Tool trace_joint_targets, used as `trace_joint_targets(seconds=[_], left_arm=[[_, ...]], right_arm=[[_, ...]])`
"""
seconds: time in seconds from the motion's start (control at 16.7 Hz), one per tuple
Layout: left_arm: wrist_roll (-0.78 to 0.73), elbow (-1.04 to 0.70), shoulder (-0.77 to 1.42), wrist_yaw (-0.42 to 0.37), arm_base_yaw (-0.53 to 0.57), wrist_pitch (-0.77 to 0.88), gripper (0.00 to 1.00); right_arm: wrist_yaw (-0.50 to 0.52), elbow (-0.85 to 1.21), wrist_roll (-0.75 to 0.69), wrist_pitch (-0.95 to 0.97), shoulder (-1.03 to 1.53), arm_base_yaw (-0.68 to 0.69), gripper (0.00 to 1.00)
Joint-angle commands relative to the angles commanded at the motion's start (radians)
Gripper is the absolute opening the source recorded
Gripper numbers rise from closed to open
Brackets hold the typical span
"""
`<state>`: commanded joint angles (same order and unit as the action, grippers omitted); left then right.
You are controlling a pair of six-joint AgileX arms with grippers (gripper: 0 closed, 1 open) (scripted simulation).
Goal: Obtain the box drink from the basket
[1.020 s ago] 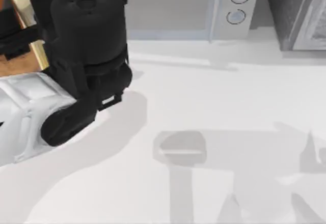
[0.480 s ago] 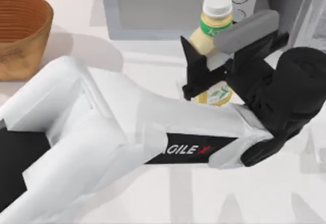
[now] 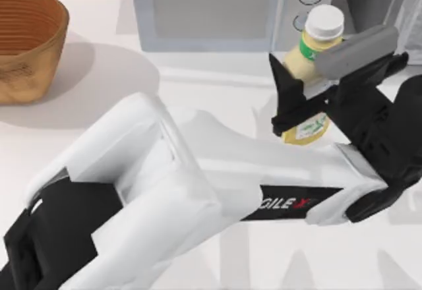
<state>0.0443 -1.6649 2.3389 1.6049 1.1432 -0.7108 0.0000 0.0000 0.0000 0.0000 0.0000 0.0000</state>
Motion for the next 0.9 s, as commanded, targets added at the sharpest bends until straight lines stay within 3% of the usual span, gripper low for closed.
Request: trace_joint_targets(seconds=[0.24, 0.66, 0.9], left_arm=[[0.013, 0.071, -0.042, 0.038, -0.016, -0.041, 0.00], [0.029, 0.426, -0.140, 0.228, -0.073, -0.184, 0.00], [0.031, 0.462, -0.147, 0.259, -0.079, -0.205, 0.00]], right_arm=[[0.000, 0.000, 0.000, 0.000, 0.000, 0.000, 1.00], [0.000, 0.000, 0.000, 0.000, 0.000, 0.000, 1.00], [0.000, 0.000, 0.000, 0.000, 0.000, 0.000, 1.00]])
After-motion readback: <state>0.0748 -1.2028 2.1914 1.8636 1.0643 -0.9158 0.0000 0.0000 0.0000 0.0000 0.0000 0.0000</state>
